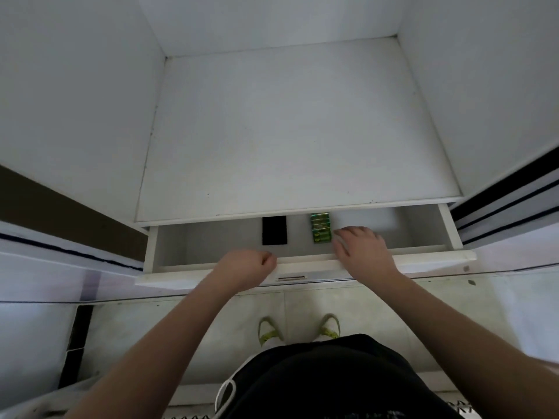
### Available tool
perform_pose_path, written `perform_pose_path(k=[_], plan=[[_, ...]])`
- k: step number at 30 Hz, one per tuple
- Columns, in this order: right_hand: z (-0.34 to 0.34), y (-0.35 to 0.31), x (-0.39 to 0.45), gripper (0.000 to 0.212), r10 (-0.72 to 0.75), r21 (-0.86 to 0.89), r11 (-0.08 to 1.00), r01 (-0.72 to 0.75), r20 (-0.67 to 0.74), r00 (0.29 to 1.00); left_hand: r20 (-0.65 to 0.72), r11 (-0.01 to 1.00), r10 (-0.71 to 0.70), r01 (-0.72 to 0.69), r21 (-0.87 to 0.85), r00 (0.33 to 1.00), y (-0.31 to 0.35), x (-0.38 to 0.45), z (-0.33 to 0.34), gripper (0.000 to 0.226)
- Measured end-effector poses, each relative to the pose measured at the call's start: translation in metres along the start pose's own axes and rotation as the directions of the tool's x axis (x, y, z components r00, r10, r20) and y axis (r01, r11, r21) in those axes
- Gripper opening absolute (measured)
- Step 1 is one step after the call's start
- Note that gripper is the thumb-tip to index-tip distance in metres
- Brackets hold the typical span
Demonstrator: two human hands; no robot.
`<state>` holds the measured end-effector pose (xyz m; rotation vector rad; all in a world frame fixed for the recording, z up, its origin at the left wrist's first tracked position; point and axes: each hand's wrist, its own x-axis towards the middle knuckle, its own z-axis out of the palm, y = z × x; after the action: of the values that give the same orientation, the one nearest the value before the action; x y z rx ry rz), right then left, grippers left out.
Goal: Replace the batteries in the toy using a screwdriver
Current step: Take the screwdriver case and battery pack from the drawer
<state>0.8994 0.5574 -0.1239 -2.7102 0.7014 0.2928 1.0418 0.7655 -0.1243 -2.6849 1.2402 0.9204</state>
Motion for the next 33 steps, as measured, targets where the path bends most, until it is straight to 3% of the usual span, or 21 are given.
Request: perform_pose_path(k=[2,6,8,11,14,15,18,21,26,33], plan=[[0.007,0.0,-0.006,0.058,-0.005,-0.093,0.996,0.008,0.034,0.999,0.114,0.997,-0.034,0.042,-0.063,0.993,0.001,0.005,-0.006,0.043],[0.017,0.003,-0.015,0.043,0.035,-0.065,0.998,-0.025,0.158,0.987,0.173,0.986,-0.077,0.1,-0.132,0.982,0.003,0.022,-0.006,0.04],[0.019,0.003,-0.018,0.043,0.043,-0.052,0.998,-0.033,0.216,0.975,0.207,0.926,-0.105,0.172,-0.337,0.973,0.001,0.035,0.001,0.037],[0.015,0.001,-0.019,0.044,0.047,-0.029,0.999,-0.039,0.368,0.929,0.245,0.625,-0.188,0.308,-0.717,0.951,-0.001,0.051,0.016,0.03],[0.013,0.0,-0.009,0.048,0.032,0.016,0.999,-0.042,0.405,0.914,0.202,0.283,-0.371,0.318,-0.905,0.906,0.001,0.062,0.032,0.017],[0.015,-0.001,-0.002,0.049,0.047,0.094,0.991,-0.09,0.386,0.921,0.169,0.218,-0.455,0.293,-0.931,0.874,0.0,0.065,0.037,0.015],[0.029,-0.006,0.025,0.052,0.182,0.352,0.892,-0.283,0.294,0.938,0.097,0.244,-0.613,0.304,-0.921,0.784,-0.006,0.077,0.053,0.033],[0.051,-0.011,0.051,0.059,0.331,0.443,0.784,-0.435,0.296,0.896,0.146,0.303,-0.641,0.424,-0.854,0.753,-0.008,0.09,0.067,0.062],[0.079,-0.015,0.07,0.068,0.499,0.341,0.738,-0.582,0.306,0.811,0.2,0.384,-0.586,0.487,-0.785,0.785,0.0,0.101,0.07,0.093],[0.093,-0.021,0.075,0.074,0.608,0.23,0.713,-0.663,0.268,0.747,0.242,0.471,-0.63,0.611,-0.636,0.737,0.011,0.108,0.068,0.095]])
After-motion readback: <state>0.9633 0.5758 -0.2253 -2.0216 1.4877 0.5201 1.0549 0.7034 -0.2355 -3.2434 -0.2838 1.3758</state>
